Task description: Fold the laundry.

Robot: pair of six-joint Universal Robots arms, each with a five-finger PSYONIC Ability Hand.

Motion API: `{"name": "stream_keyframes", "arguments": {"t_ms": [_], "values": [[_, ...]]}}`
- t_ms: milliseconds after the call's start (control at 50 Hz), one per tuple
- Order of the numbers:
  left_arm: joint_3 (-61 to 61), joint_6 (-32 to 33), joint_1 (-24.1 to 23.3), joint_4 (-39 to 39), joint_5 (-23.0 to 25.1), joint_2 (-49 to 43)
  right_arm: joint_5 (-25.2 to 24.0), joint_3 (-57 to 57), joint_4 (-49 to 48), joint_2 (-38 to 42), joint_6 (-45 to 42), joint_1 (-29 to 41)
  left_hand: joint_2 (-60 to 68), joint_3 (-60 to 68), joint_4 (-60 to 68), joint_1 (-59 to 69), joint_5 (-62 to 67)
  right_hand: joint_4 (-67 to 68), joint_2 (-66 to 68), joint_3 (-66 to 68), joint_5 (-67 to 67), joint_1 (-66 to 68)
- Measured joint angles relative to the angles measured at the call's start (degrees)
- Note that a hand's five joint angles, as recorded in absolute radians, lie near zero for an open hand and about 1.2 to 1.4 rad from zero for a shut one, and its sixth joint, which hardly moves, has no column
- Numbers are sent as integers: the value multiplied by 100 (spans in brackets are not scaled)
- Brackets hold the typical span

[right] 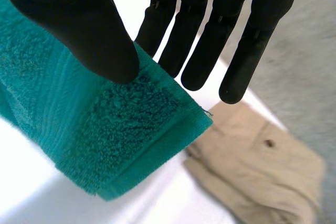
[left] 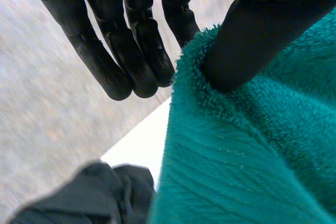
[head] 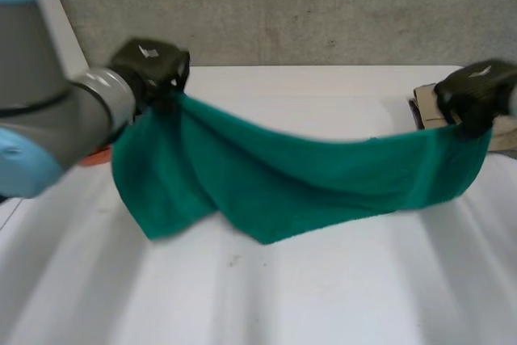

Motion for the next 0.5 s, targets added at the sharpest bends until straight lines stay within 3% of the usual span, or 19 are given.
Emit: {"name": "stream_keyframes", "arguments": {"t_ms": [100,180,240,260,360,500], "values": [[758,555,1,525,-84,-1135,540,-492,-624,846,-62,409,0,1,0,0,0,5,0,7,0,0],[1713,807,-26,1554,-61,-1567,1035,-1219,-1767,1277,265,572,0,1,0,0,0,9,0,13,0,0],[2016,823,-42,2143,-41,-1569,1218,-1476,-2409,1329,518,592,0,1,1,0,0,9,0,14,0,0],[2238,781,-56,2936,-26,-1463,1383,-1647,-3197,1273,857,590,0,1,1,0,0,11,0,16,0,0],[2215,545,-52,4525,-41,-1037,1607,-1548,-5001,878,1560,564,0,1,1,0,0,13,0,16,0,0],[1384,383,44,4814,-146,-610,1460,-1012,-5818,484,1803,601,0,1,1,0,1,15,0,16,0,0]]}}
